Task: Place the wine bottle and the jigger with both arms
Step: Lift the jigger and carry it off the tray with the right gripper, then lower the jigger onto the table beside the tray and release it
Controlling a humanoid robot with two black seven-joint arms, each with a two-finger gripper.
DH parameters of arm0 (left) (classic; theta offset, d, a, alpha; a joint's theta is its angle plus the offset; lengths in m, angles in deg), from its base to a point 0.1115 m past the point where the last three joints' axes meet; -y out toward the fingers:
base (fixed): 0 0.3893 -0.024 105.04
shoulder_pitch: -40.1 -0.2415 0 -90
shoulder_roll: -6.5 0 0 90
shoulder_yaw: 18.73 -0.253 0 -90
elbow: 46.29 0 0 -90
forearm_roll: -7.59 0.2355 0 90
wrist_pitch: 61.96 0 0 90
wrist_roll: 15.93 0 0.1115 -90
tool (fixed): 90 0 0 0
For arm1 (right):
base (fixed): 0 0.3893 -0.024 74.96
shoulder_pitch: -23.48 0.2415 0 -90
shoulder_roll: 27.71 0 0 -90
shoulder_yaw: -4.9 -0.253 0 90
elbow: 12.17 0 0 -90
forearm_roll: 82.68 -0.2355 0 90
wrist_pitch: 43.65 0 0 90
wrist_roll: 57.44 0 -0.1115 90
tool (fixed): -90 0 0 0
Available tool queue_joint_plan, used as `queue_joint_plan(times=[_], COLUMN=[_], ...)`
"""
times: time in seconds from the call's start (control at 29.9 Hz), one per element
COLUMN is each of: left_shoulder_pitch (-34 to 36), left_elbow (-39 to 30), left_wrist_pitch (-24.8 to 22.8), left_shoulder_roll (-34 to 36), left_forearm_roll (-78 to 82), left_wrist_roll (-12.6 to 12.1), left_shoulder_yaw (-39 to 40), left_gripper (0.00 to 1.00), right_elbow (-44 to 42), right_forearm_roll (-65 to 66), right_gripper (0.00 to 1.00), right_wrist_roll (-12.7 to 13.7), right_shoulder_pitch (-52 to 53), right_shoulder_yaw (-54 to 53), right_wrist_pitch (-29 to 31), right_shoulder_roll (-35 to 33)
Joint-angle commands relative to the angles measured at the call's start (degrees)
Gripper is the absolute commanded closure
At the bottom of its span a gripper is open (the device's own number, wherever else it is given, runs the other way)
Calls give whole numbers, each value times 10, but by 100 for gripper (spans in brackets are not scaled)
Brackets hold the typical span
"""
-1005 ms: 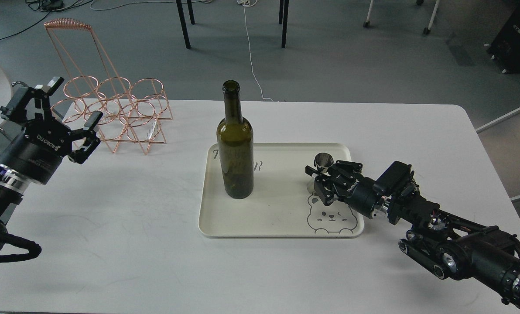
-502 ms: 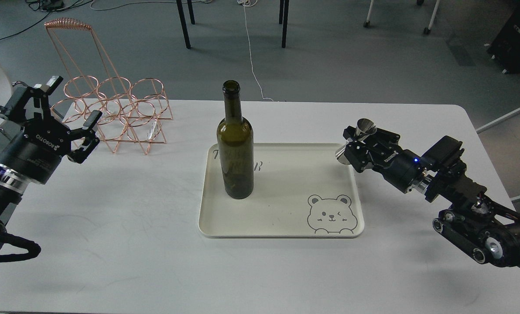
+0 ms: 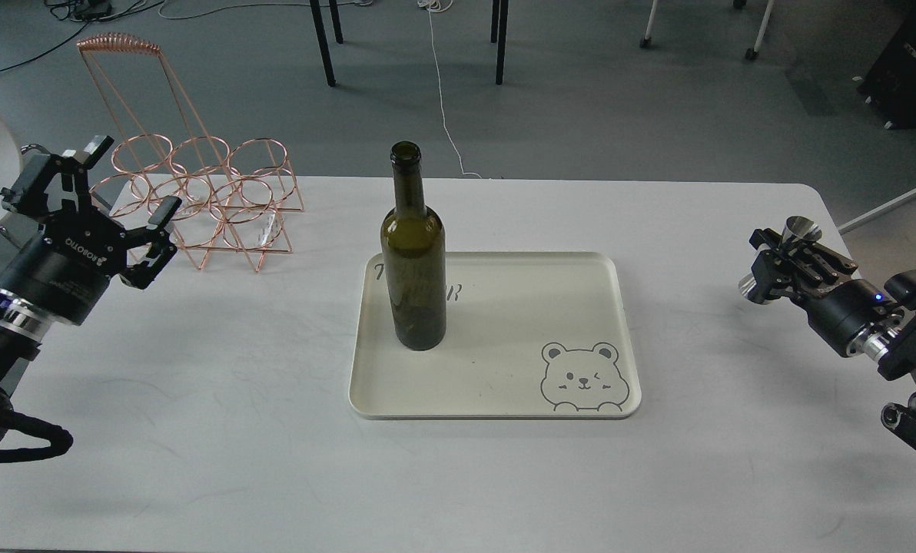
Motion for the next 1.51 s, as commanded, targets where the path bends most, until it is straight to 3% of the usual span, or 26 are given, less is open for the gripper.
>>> queue_joint_plan(times=[0.0, 0.94, 1.31, 1.47], left_shoulder_pitch=[0, -8, -9, -8], left_elbow=[0, -4, -5, -5], left_wrist_pitch=[0, 0, 0, 0], left_shoulder_roll=[0, 1, 1, 2], left_forearm_roll=[4, 4, 4, 4], left_wrist_roll=[0, 0, 0, 0], left_shoulder_yaw=[0, 0, 1, 2], left_gripper=[2, 2, 2, 2], right_elbow=[-11, -98, -98, -91], right_forearm_roll=[0, 0, 0, -1], right_gripper=[84, 75, 55, 29], right_wrist_roll=[0, 0, 0, 0], right_shoulder_pitch=[-9, -7, -6, -5], right_shoulder_yaw=[1, 21, 35, 35], right_wrist_pitch=[0, 0, 0, 0], right_shoulder_roll=[4, 64, 57, 56])
